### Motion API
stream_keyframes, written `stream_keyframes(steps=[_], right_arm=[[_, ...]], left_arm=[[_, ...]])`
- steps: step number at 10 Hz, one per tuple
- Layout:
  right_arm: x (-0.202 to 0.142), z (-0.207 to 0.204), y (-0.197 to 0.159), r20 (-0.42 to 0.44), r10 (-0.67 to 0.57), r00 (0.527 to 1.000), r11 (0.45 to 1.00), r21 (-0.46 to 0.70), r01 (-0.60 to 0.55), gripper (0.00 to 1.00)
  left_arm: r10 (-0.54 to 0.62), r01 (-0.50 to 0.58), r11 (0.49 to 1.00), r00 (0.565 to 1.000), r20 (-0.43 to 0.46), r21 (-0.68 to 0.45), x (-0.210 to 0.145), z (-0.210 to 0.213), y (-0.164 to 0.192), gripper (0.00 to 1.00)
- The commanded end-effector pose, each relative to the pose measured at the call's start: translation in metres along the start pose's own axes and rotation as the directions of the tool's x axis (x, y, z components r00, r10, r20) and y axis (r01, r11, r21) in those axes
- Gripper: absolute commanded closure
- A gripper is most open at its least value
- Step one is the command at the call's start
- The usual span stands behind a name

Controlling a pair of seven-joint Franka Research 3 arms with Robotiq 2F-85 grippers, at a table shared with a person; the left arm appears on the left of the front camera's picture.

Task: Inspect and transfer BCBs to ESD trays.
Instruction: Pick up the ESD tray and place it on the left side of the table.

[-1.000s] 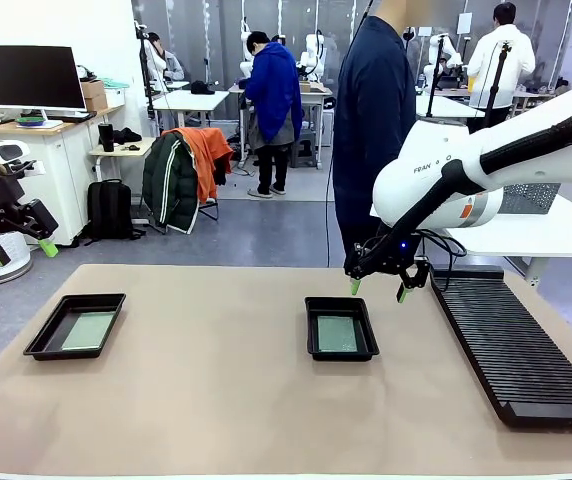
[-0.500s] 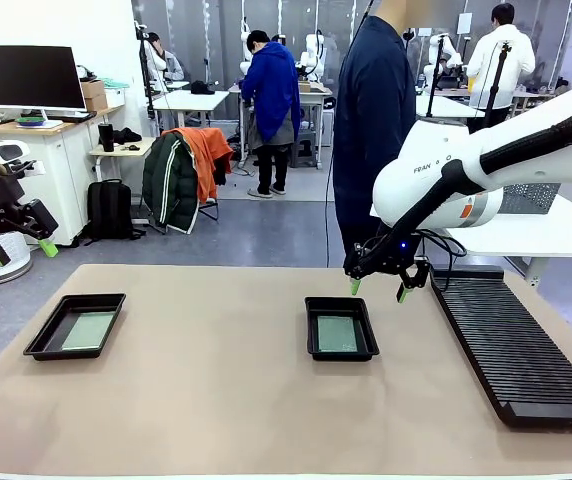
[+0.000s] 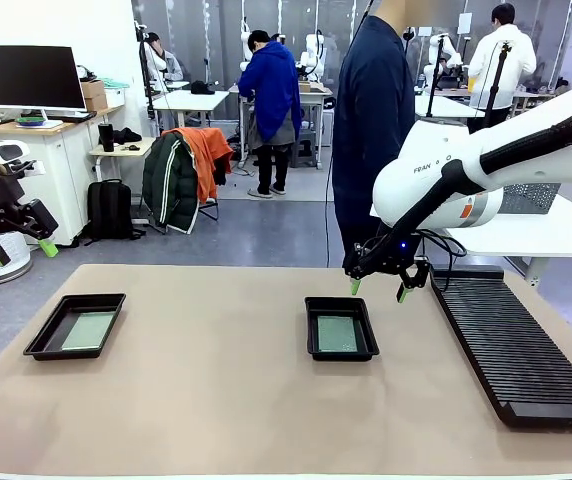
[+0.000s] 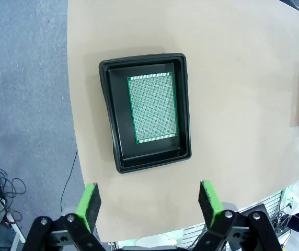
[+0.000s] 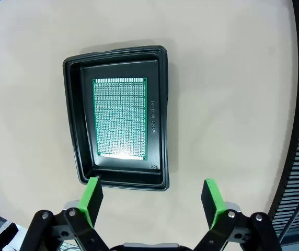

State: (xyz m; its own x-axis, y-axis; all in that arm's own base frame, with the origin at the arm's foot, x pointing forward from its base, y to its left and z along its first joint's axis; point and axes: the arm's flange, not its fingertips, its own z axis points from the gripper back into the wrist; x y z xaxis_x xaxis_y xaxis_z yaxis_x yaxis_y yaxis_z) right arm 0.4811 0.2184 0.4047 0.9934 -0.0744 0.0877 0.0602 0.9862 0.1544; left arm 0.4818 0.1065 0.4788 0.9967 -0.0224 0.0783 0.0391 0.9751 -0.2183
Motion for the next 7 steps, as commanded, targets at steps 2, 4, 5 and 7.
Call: stream_keyframes(steps=[2, 4, 5, 7], right_arm=[[0.0, -0.001, 0.002, -0.001, 0.001, 1.0, 1.0, 0.003, -0.001, 0.0], [0.0, -0.001, 0.002, -0.001, 0.001, 1.0, 1.0, 0.003, -0.001, 0.0], [0.0, -0.001, 0.002, -0.001, 0.001, 1.0, 1.0, 0.003, -0.001, 0.0], [0.0, 0.0, 0.0, 0.0, 0.0, 1.0, 1.0, 0.0, 0.0, 0.0]], left_arm=[[-0.01, 0.01, 1.0, 1.0, 0.007, -0.018, -0.001, -0.001, 0.001, 0.0], [-0.01, 0.01, 1.0, 1.0, 0.007, -0.018, -0.001, -0.001, 0.001, 0.0], [-0.01, 0.01, 1.0, 1.0, 0.007, -0.018, -0.001, -0.001, 0.001, 0.0], [-0.076, 0.077, 0.997, 0.997, 0.005, -0.021, 0.0, -0.002, -0.04, 0.0]])
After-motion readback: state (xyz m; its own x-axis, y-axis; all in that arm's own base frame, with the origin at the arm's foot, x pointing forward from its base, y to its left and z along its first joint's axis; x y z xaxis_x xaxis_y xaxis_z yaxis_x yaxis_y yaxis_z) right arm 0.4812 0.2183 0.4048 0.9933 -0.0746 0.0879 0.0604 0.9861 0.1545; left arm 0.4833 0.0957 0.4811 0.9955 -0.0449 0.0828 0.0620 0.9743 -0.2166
